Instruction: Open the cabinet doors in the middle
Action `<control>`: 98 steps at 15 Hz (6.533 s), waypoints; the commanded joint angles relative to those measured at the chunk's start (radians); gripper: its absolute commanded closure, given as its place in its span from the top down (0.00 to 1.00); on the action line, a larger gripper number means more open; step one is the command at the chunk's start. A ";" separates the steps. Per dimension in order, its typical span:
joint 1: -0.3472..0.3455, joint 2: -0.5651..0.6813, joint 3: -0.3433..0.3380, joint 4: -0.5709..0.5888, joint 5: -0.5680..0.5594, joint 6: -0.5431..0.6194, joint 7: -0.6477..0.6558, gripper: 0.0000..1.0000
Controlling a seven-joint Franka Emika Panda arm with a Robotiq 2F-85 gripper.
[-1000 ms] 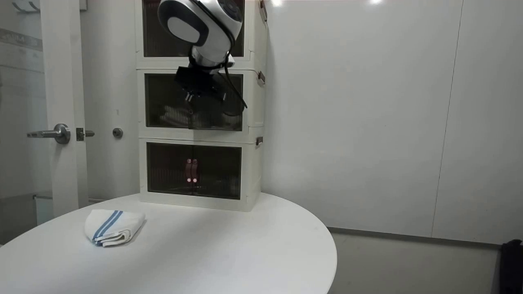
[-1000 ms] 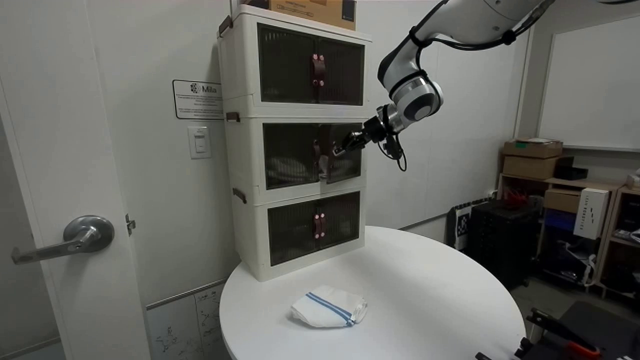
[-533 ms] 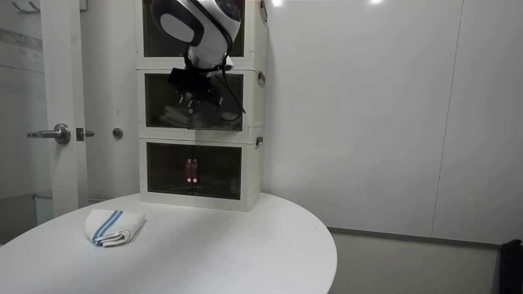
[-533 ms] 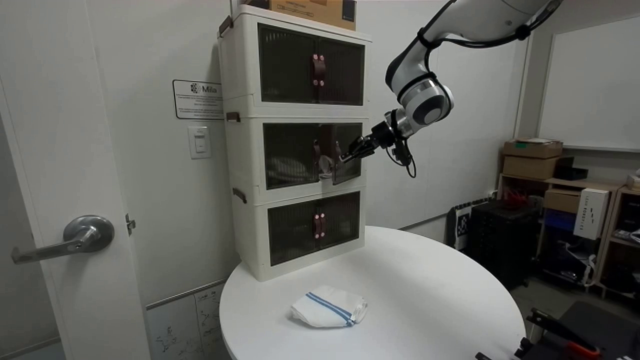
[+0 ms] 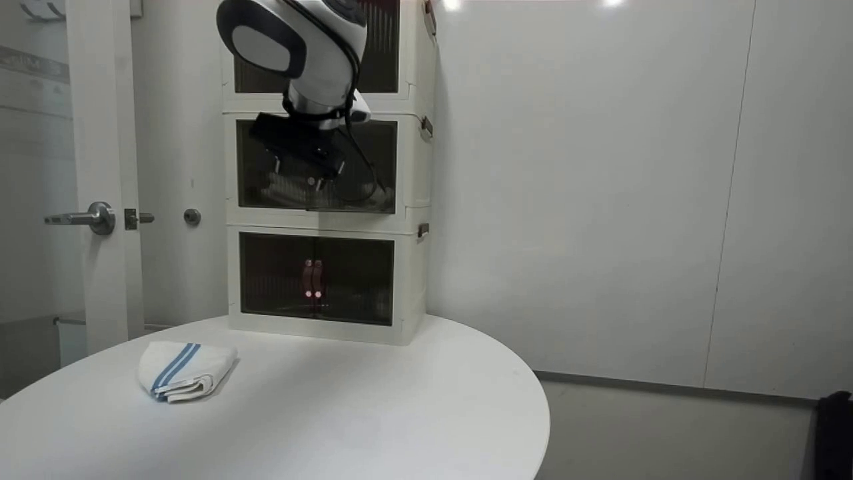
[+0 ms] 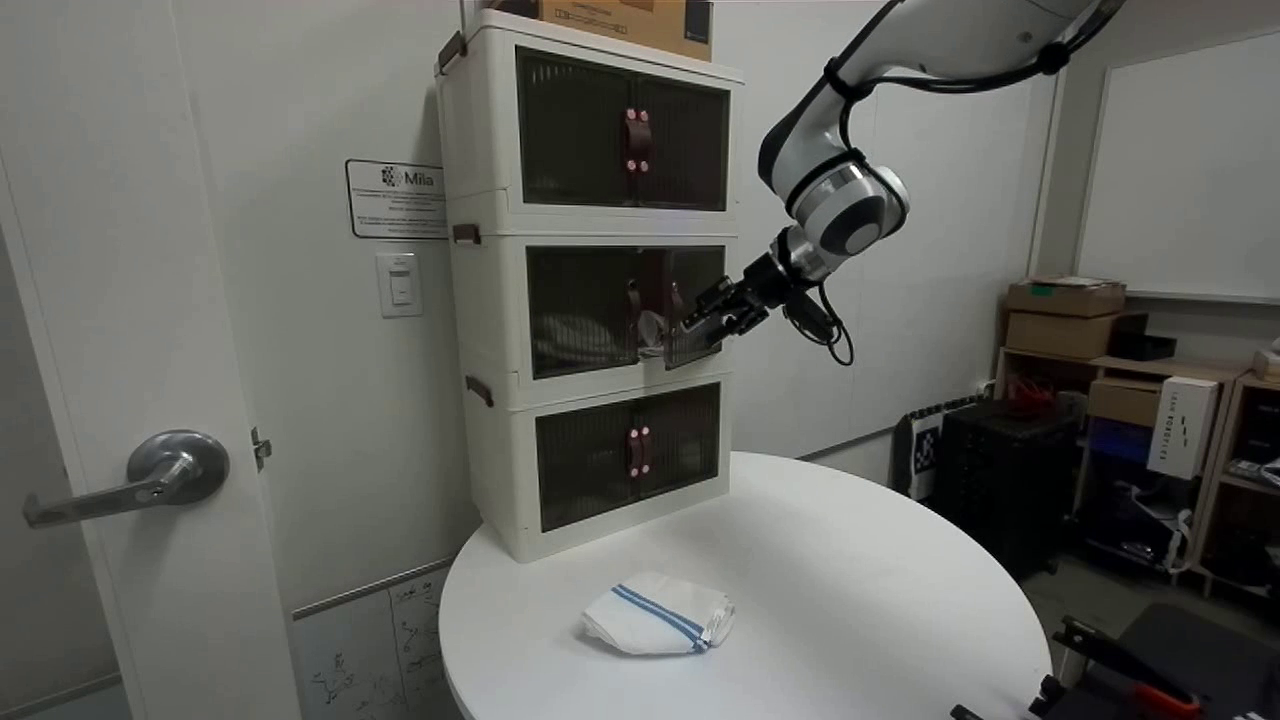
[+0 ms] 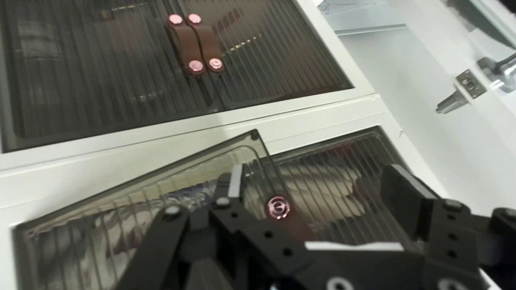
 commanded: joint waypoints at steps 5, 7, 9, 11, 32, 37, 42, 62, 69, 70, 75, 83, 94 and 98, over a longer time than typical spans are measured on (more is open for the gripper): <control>0.075 -0.205 0.001 -0.184 -0.394 0.325 0.561 1.00; 0.067 -0.230 0.001 -0.205 -0.562 0.280 0.721 1.00; 0.060 -0.253 0.002 -0.188 -0.728 0.198 0.881 1.00; 0.065 -0.267 0.011 -0.135 -0.861 0.134 1.039 1.00; 0.138 0.017 0.039 0.485 -1.483 -0.329 1.953 1.00; 0.151 0.060 0.011 0.545 -1.506 -0.380 2.012 1.00; 0.146 0.079 -0.022 0.568 -1.535 -0.405 2.063 1.00; 0.149 -0.069 -0.018 0.457 -1.504 -0.343 2.046 1.00; 0.158 -0.027 0.034 0.483 -1.492 -0.370 2.045 1.00; 0.159 -0.011 0.033 0.482 -1.497 -0.366 2.047 1.00; 0.157 0.054 0.018 0.493 -1.495 -0.366 2.050 1.00; 0.146 0.052 -0.028 0.474 -1.523 -0.349 2.066 1.00; 0.127 0.043 -0.044 0.453 -1.493 -0.361 2.094 1.00; 0.111 0.002 -0.051 0.396 -1.469 -0.353 2.087 1.00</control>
